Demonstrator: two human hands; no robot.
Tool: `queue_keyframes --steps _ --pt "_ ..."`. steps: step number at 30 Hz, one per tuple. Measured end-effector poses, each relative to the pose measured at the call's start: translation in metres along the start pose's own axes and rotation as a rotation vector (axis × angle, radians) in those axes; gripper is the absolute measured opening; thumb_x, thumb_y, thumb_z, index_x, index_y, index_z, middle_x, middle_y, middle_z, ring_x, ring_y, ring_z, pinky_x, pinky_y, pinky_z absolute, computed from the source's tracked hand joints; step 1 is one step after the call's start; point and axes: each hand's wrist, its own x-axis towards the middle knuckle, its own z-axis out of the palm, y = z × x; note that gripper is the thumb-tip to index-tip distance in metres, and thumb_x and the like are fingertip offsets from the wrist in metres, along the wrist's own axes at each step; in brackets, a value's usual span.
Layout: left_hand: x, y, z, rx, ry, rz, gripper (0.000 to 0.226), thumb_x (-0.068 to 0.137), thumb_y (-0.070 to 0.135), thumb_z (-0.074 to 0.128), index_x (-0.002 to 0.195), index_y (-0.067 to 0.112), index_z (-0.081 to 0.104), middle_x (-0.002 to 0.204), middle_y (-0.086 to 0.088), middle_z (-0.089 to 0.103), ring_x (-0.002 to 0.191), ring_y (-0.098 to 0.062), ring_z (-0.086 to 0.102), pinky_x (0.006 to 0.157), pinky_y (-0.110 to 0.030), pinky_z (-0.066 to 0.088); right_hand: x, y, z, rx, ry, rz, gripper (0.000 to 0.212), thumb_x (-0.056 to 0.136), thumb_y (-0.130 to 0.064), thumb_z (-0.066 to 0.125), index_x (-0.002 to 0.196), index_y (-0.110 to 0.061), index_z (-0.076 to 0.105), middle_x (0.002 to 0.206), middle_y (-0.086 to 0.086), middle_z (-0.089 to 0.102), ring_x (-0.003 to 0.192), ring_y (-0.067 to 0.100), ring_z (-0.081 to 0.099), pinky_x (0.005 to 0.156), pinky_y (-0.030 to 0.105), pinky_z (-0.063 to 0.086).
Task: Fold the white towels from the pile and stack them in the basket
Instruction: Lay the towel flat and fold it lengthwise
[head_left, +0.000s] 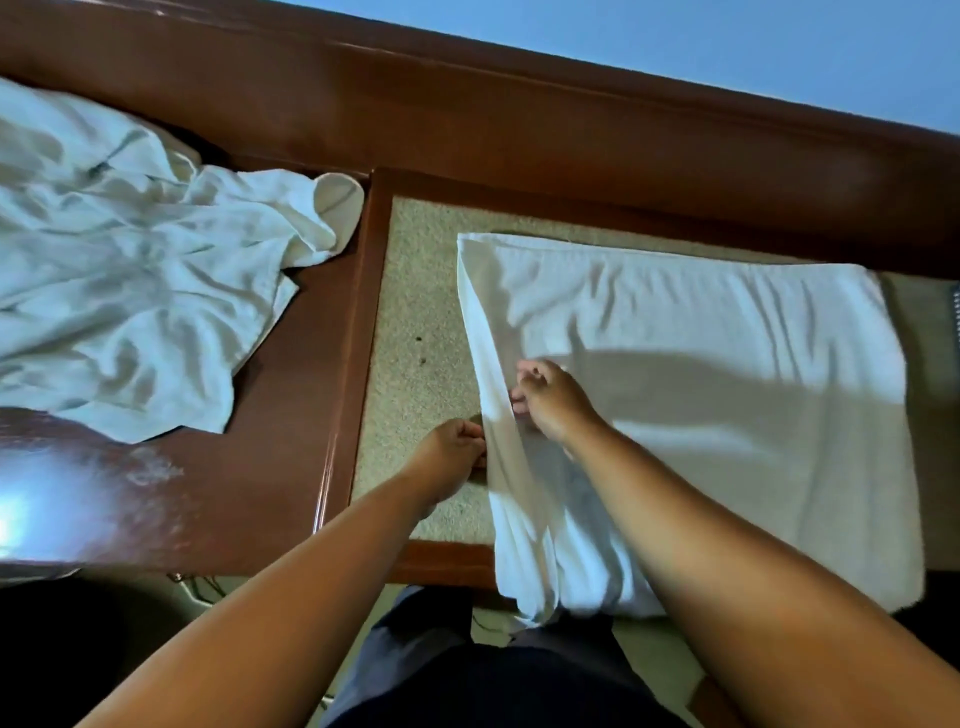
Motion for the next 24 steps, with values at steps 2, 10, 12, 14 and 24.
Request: queue_keyframes --steps 2,10,12,14,24 --pt "-0.004 -0.012 0.009 0.084 0.019 0.033 0.010 0.099 0.012 0.057 0.104 0.008 0.064 0.100 -0.012 0.074 0.088 -0.027 0.073 0.081 -0.045 0.062 -0.034 0.040 -0.002 -0.079 -0.029 0.048 0.028 0.103 -0.023 0.046 0.125 -0.017 0.063 0.113 0.003 0.069 0.100 0.019 0.066 0.088 0.033 0.053" --pt "-0.038 -0.058 0.034 0.583 0.149 0.171 0.020 0.088 0.028 0.073 0.094 0.020 0.057 0.081 0.003 0.068 0.077 -0.019 0.067 0.072 -0.035 0.055 -0.161 0.141 0.020 -0.186 -0.078 0.128 0.018 0.093 -0.028 0.062 0.109 -0.035 0.055 0.096 -0.016 0.060 0.095 0.010 0.059 0.079 0.021 0.040" --pt "-0.052 -0.074 0.042 0.585 0.165 0.200 0.023 0.087 0.026 0.074 0.097 0.019 0.055 0.080 0.003 0.067 0.075 -0.017 0.066 0.070 -0.034 0.054 -0.172 0.156 0.029 -0.186 -0.055 0.129 0.020 0.092 -0.029 0.065 0.106 -0.034 0.052 0.089 -0.016 0.058 0.085 0.007 0.056 0.071 0.018 0.039" --pt "-0.065 -0.088 0.050 0.545 0.199 0.233 0.022 0.087 0.022 0.073 0.096 0.019 0.053 0.078 0.004 0.065 0.071 -0.013 0.064 0.063 -0.028 0.050 -0.174 0.164 0.039 -0.221 -0.044 0.135 0.012 0.092 -0.030 0.065 0.097 -0.028 0.054 0.082 -0.013 0.056 0.074 0.004 0.053 0.062 0.016 0.037" --pt "-0.119 -0.171 0.075 0.628 0.213 0.468 0.007 0.091 0.020 0.065 0.097 0.022 0.062 0.092 0.008 0.065 0.080 -0.006 0.060 0.074 -0.027 0.048 -0.195 0.182 0.036 0.130 0.332 0.235 0.033 0.105 -0.034 0.037 0.106 -0.009 0.057 0.111 0.017 0.064 0.105 0.037 0.061 0.090 0.045 0.050"
